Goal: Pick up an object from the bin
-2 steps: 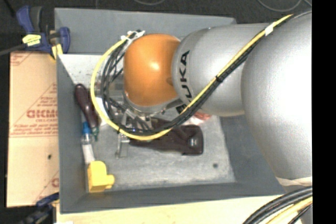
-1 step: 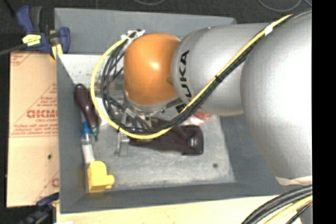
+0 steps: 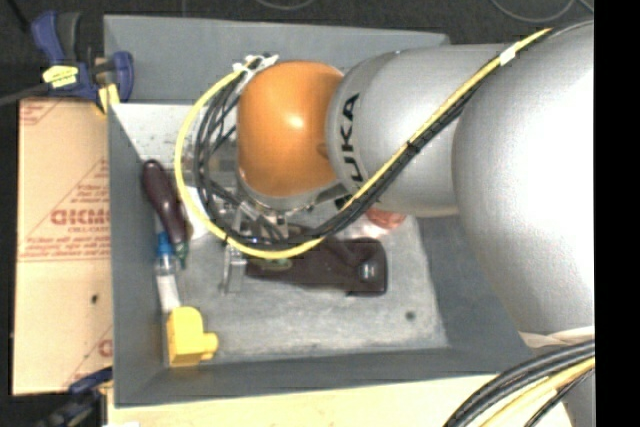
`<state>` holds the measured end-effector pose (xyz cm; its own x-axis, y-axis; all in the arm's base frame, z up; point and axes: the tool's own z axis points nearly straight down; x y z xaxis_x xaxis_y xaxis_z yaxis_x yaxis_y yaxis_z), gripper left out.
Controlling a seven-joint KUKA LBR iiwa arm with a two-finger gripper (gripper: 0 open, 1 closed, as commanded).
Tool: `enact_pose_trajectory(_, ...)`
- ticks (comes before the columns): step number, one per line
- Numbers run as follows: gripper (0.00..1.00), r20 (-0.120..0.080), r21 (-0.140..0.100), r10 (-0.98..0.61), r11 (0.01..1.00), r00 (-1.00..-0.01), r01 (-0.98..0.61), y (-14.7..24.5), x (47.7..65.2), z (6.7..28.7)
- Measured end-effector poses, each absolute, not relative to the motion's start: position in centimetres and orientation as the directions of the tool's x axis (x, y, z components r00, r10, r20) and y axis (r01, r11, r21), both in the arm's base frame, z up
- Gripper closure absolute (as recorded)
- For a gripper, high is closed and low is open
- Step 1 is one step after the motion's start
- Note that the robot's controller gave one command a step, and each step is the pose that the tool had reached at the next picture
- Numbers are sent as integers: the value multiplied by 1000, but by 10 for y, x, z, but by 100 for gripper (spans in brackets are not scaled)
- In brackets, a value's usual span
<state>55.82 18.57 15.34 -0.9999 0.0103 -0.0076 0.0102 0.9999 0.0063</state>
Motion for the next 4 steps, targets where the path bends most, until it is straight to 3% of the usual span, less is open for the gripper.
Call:
enact_pose_trajectory(1,0,-3,1,-42,999,-999,-42,157,536,141)
enact_pose_trajectory(2,0,-7,3,-238,971,-971,-238,136,550,130)
enact_pose_trajectory(3,0,-10,-1,-322,947,-947,-322,113,561,113)
enact_pose_trajectory(4,100,-10,6,-36,999,-999,-36,100,578,81)
